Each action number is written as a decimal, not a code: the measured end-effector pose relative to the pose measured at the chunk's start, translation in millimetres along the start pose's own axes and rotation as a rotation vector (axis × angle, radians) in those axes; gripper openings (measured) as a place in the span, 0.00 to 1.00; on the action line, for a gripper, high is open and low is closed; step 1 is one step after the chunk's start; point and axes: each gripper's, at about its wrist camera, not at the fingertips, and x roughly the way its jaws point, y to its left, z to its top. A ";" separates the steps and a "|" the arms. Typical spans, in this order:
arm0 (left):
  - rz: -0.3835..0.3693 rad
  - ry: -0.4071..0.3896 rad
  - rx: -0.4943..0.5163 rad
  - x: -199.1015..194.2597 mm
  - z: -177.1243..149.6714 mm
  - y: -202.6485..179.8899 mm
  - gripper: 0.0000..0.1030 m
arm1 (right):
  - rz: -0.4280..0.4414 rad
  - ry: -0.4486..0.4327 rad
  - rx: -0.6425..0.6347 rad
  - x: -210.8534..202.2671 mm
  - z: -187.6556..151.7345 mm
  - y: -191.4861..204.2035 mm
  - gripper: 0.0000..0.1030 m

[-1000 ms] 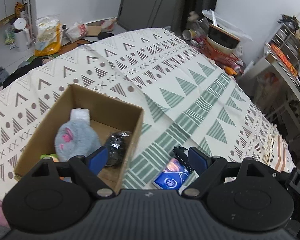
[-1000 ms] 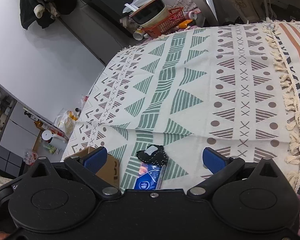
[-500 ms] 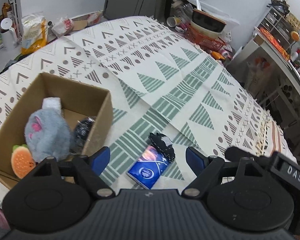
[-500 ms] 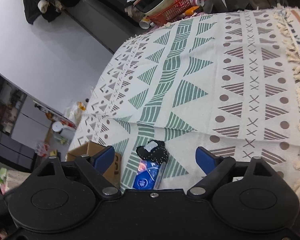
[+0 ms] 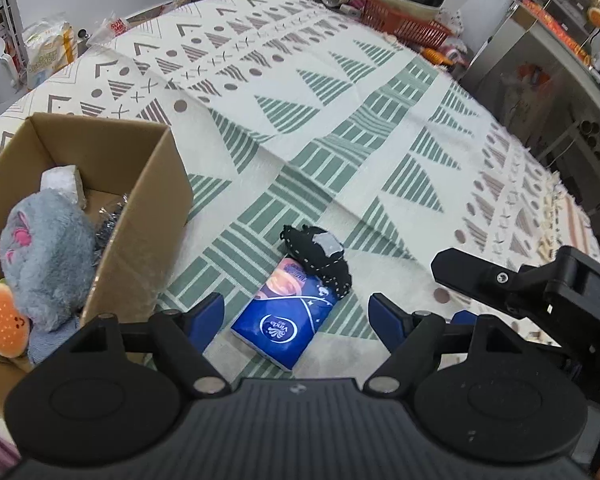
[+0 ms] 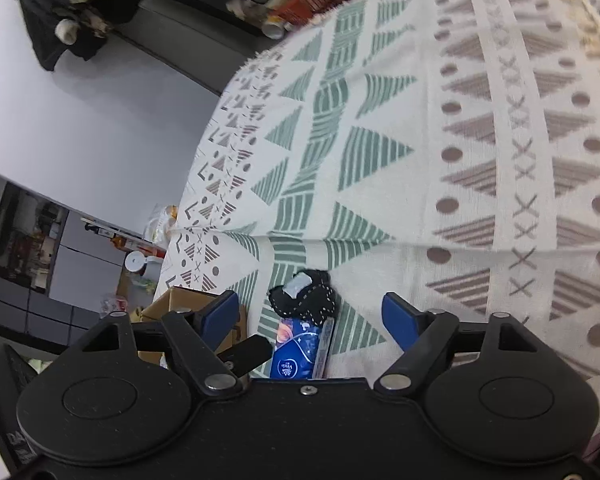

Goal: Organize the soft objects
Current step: 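Move both open tools back over the blue tissue pack and black strap, then grasp the blue tissue pack with the left tool while the right grasps the black strap, then carry the tissue pack and black strap into the box with both tools and release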

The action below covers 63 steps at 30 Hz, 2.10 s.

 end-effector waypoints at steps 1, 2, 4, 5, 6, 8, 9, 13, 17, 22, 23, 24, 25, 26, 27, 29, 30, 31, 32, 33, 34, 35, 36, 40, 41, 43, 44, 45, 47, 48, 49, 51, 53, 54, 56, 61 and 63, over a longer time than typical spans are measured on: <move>0.006 0.007 0.000 4.6 -0.3 0.0 0.77 | -0.002 0.009 0.016 3.3 -0.1 -2.8 0.70; 0.012 0.012 -0.002 8.4 -0.4 0.2 0.77 | -0.010 0.018 0.029 7.1 0.1 -5.5 0.66; 0.024 0.020 -0.005 16.5 -1.6 0.3 0.77 | -0.024 0.027 0.041 13.8 1.2 -9.0 0.63; 0.027 0.026 -0.004 20.4 -2.3 -0.1 0.77 | -0.022 0.031 0.050 17.0 2.3 -10.4 0.63; 0.026 0.032 -0.003 23.9 -2.4 -0.6 0.77 | -0.016 0.037 0.058 19.7 3.6 -11.7 0.63; 0.026 0.042 0.001 31.1 -3.6 -2.7 0.77 | -0.001 0.046 0.070 24.4 4.8 -13.3 0.63; 0.031 0.045 0.004 34.7 -4.0 -3.3 0.77 | 0.004 0.051 0.075 26.7 5.3 -14.6 0.63; 0.050 0.059 0.007 46.9 -5.5 -3.6 0.77 | 0.010 0.082 0.104 37.6 6.3 -20.8 0.63; 0.065 0.085 0.003 56.7 -6.6 0.0 0.77 | 0.017 0.106 0.120 50.3 8.0 -21.9 0.63; 0.060 0.091 -0.031 59.7 -7.7 7.9 0.70 | 0.019 0.135 0.117 67.9 8.4 -17.0 0.63; 0.065 0.093 -0.032 60.2 -7.4 8.5 0.66 | 0.019 0.138 0.117 70.0 8.4 -16.4 0.62; 0.068 0.095 -0.037 60.7 -7.2 9.9 0.62 | 0.018 0.142 0.116 72.4 8.4 -15.9 0.62; 0.068 0.096 -0.045 60.8 -6.5 11.4 0.61 | 0.017 0.144 0.117 74.3 8.6 -15.7 0.62; 0.068 0.094 -0.053 60.4 -6.1 13.1 0.59 | 0.014 0.146 0.118 75.5 8.8 -16.1 0.61; 0.064 0.094 -0.059 60.1 -5.8 14.2 0.59 | 0.013 0.149 0.118 77.4 8.8 -15.8 0.61; 0.059 0.094 -0.063 59.7 -5.3 15.9 0.58 | 0.014 0.154 0.110 81.7 8.4 -14.0 0.61; 0.057 0.094 -0.063 59.5 -5.2 16.2 0.58 | 0.013 0.155 0.103 83.6 8.3 -12.3 0.61; 0.056 0.094 -0.062 59.5 -5.3 16.3 0.58 | 0.015 0.156 0.094 85.5 7.7 -10.5 0.61; 0.055 0.093 -0.064 59.4 -5.5 16.5 0.58 | 0.018 0.158 0.090 87.3 7.6 -9.3 0.61; 0.054 0.092 -0.067 59.5 -5.6 16.8 0.58 | 0.019 0.159 0.087 89.3 7.4 -8.5 0.61; 0.053 0.091 -0.072 59.5 -5.6 17.4 0.58 | 0.020 0.159 0.084 91.4 6.9 -8.0 0.60; 0.051 0.088 -0.078 59.5 -5.7 18.2 0.57 | 0.019 0.161 0.081 93.6 6.8 -7.2 0.58; 0.049 0.086 -0.082 59.4 -5.7 18.6 0.57 | 0.016 0.163 0.072 95.5 6.1 -6.6 0.54; 0.047 0.085 -0.071 59.2 -5.6 17.0 0.56 | -0.002 0.180 0.030 102.0 2.4 -3.4 0.33; 0.046 0.086 -0.073 58.8 -5.5 17.2 0.56 | -0.004 0.177 0.031 101.8 1.9 -3.7 0.30; 0.043 0.091 -0.070 57.6 -5.3 16.9 0.55 | -0.003 0.179 0.042 98.5 1.4 -4.6 0.27; 0.042 0.094 -0.068 56.5 -5.4 16.4 0.55 | -0.003 0.178 0.049 96.8 1.0 -5.4 0.26; 0.041 0.097 -0.065 54.9 -6.0 16.0 0.55 | -0.006 0.173 0.050 93.5 -0.1 -5.5 0.26; 0.047 0.097 -0.058 51.2 -7.6 14.6 0.55 | -0.018 0.160 0.032 86.5 -2.3 -3.8 0.25; 0.048 0.094 -0.055 48.5 -8.6 14.1 0.55 | -0.023 0.153 0.025 83.4 -2.7 -2.6 0.25; 0.046 0.091 -0.054 45.7 -9.3 13.7 0.55 | -0.025 0.146 0.020 80.0 -2.7 -1.5 0.25; 0.041 0.083 -0.050 38.9 -9.9 12.7 0.55 | -0.018 0.129 0.020 72.5 -3.2 -0.2 0.25; 0.035 0.070 -0.042 31.0 -9.7 11.4 0.55 | -0.008 0.111 0.015 64.3 -4.3 1.2 0.25; 0.031 0.062 -0.040 26.6 -9.4 11.0 0.55 | -0.003 0.099 0.008 59.0 -5.2 2.4 0.25; 0.022 0.051 -0.039 18.2 -8.4 10.9 0.55 | 0.010 0.080 -0.005 49.4 -6.7 5.8 0.25; -0.004 0.017 -0.027 -4.0 -6.5 10.6 0.55 | 0.041 0.014 -0.049 23.1 -8.8 20.1 0.25; -0.014 0.003 -0.025 -12.9 -6.3 12.1 0.55 | 0.040 -0.021 -0.069 10.7 -10.6 26.4 0.25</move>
